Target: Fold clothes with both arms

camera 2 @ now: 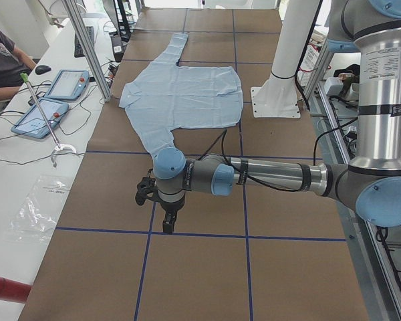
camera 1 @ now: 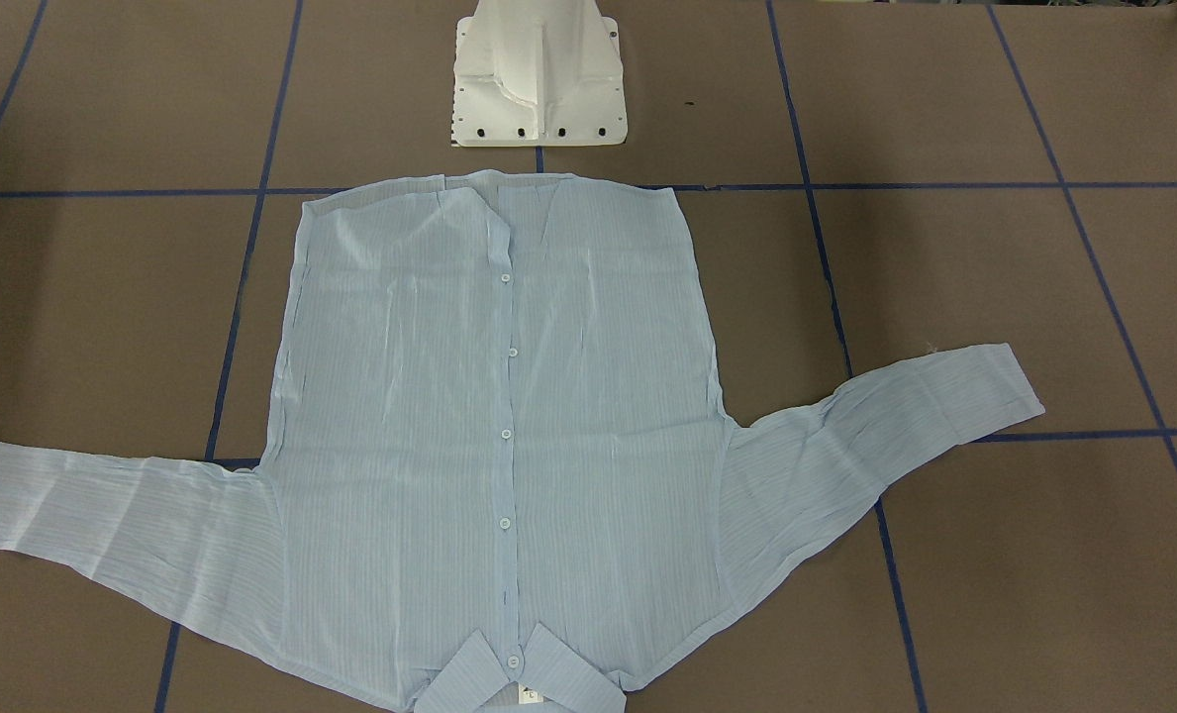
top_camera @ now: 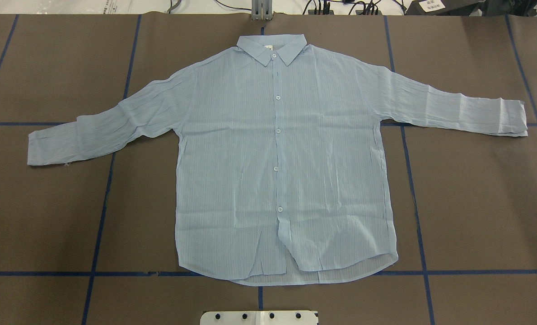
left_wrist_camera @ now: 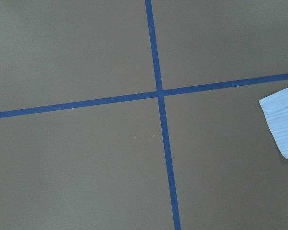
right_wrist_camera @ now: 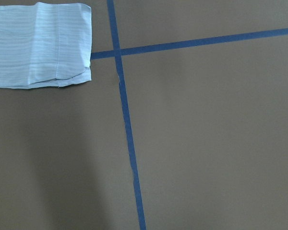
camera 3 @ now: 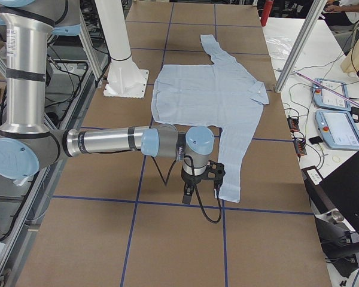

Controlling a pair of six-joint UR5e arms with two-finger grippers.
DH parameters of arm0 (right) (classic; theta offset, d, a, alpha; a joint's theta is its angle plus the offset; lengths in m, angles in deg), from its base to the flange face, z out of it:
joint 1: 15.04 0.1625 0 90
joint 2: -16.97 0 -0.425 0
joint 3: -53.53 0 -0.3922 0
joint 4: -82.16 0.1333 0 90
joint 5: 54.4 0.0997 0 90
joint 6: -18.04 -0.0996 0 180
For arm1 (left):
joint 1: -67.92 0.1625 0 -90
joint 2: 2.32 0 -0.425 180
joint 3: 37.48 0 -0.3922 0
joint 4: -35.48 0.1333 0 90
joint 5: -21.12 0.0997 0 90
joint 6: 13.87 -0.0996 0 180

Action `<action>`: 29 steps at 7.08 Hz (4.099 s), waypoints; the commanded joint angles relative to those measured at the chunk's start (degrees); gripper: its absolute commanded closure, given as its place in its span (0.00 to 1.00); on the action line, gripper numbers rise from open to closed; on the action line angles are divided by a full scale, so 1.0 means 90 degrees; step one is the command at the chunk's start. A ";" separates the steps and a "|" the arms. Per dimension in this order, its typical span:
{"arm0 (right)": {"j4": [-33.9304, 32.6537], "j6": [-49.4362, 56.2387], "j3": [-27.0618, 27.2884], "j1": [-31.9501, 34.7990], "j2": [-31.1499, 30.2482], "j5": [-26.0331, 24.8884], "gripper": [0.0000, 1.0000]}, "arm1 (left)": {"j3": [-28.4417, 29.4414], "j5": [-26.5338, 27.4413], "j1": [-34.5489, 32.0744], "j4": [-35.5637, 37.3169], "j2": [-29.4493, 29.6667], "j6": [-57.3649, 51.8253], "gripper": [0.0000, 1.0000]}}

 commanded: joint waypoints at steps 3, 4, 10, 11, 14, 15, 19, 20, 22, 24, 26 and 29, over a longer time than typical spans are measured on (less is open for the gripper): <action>0.0010 -0.0023 -0.0035 -0.0008 0.0040 0.0000 0.00 | -0.0025 -0.0012 0.0000 -0.0044 0.0052 0.0024 0.00; 0.0116 -0.0014 -0.0026 -0.0008 0.0088 0.0019 0.00 | -0.0016 -0.0031 0.0010 -0.0257 0.0130 0.0024 0.00; 0.3109 -0.0336 -0.1653 -0.0318 0.0410 0.1074 0.00 | 0.0853 -0.0060 0.0254 -0.2395 0.0570 0.0102 0.00; 0.3918 -0.0481 -0.1995 -0.0475 0.0421 0.1055 0.00 | 0.0873 -0.0070 0.0264 -0.2610 0.0715 0.0102 0.00; 0.5648 -0.1049 -0.3603 -0.0993 0.1112 0.0685 0.00 | 0.1097 -0.0041 0.0274 -0.2622 0.0766 0.0083 0.00; 0.5809 -0.1078 -0.3861 -0.1120 0.1298 0.0597 0.00 | 0.1097 -0.0041 0.0274 -0.2632 0.0765 0.0083 0.00; 0.5762 -0.1293 -0.4223 -0.1667 0.1689 0.0420 0.00 | 0.1127 -0.0041 0.0274 -0.2652 0.0775 0.0093 0.00; 0.5762 -0.1293 -0.4244 -0.1726 0.1719 0.0275 0.00 | 0.1136 -0.0031 0.0274 -0.2652 0.0775 0.0083 0.00; 0.5733 -0.1312 -0.4312 -0.1746 0.1729 0.0205 0.06 | 0.1127 -0.0031 0.0274 -0.2652 0.0775 0.0083 0.00; 0.5616 -0.1303 -0.4391 -0.1746 0.1729 0.0205 0.15 | 0.1127 -0.0031 0.0274 -0.2652 0.0775 0.0083 0.00; 0.5480 -0.1313 -0.4391 -0.1746 0.1797 0.0205 0.26 | 0.1127 -0.0031 0.0274 -0.2652 0.0775 0.0083 0.00; 0.5342 -0.1303 -0.4400 -0.1775 0.1827 0.0195 0.27 | 0.1127 -0.0031 0.0274 -0.2652 0.0785 0.0083 0.00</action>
